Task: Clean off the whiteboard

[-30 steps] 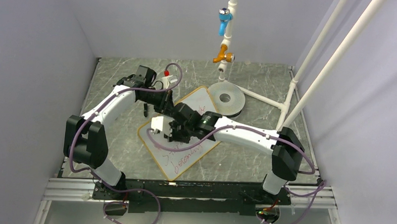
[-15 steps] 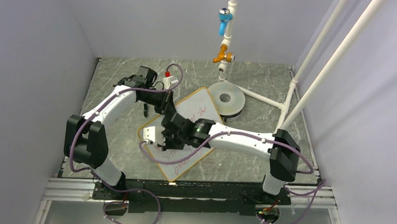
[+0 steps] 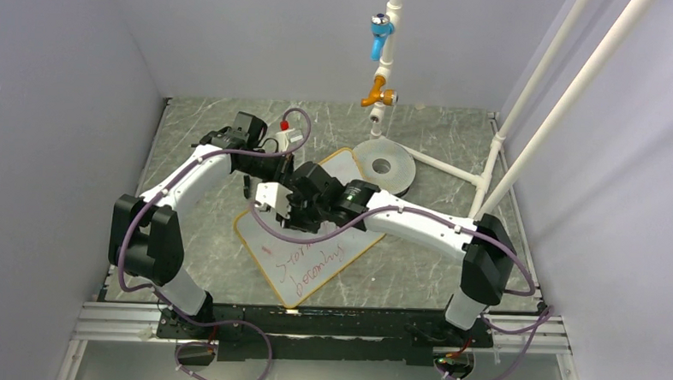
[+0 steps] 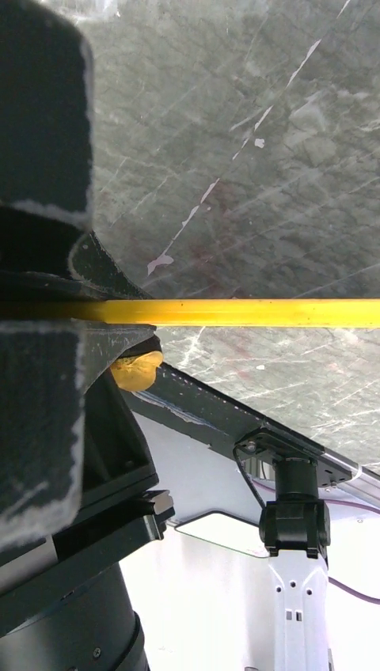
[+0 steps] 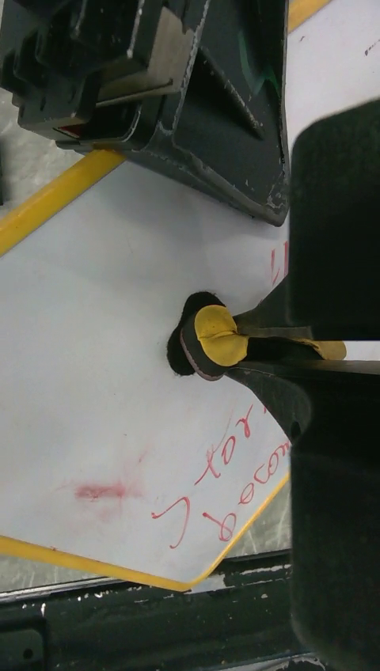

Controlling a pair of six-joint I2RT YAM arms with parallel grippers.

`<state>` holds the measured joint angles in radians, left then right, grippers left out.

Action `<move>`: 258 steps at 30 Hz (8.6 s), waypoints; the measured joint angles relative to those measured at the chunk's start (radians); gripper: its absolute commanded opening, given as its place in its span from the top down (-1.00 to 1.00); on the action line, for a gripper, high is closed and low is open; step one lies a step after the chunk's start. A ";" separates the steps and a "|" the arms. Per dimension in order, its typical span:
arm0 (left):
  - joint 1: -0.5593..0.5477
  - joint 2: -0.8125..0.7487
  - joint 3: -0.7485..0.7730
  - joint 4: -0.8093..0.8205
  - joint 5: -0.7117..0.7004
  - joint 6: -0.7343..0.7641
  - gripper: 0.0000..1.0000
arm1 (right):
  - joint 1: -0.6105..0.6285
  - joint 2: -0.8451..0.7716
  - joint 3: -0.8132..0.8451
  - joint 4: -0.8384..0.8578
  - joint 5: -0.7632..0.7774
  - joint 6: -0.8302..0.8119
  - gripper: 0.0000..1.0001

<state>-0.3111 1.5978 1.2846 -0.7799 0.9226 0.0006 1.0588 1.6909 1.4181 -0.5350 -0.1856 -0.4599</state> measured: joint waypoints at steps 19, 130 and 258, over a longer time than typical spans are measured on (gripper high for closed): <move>-0.010 0.002 0.000 0.011 0.018 0.029 1.00 | -0.019 -0.023 -0.053 0.031 -0.072 -0.003 1.00; -0.018 0.004 0.000 -0.010 0.015 0.007 1.00 | -0.157 -0.168 -0.301 0.042 -0.208 -0.195 1.00; -0.019 0.004 -0.002 -0.011 0.014 0.004 1.00 | -0.467 -0.233 -0.319 0.179 -0.116 0.019 1.00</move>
<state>-0.3298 1.6020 1.2831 -0.7914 0.9363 0.0048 0.5922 1.4582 1.0988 -0.3557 -0.3019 -0.4408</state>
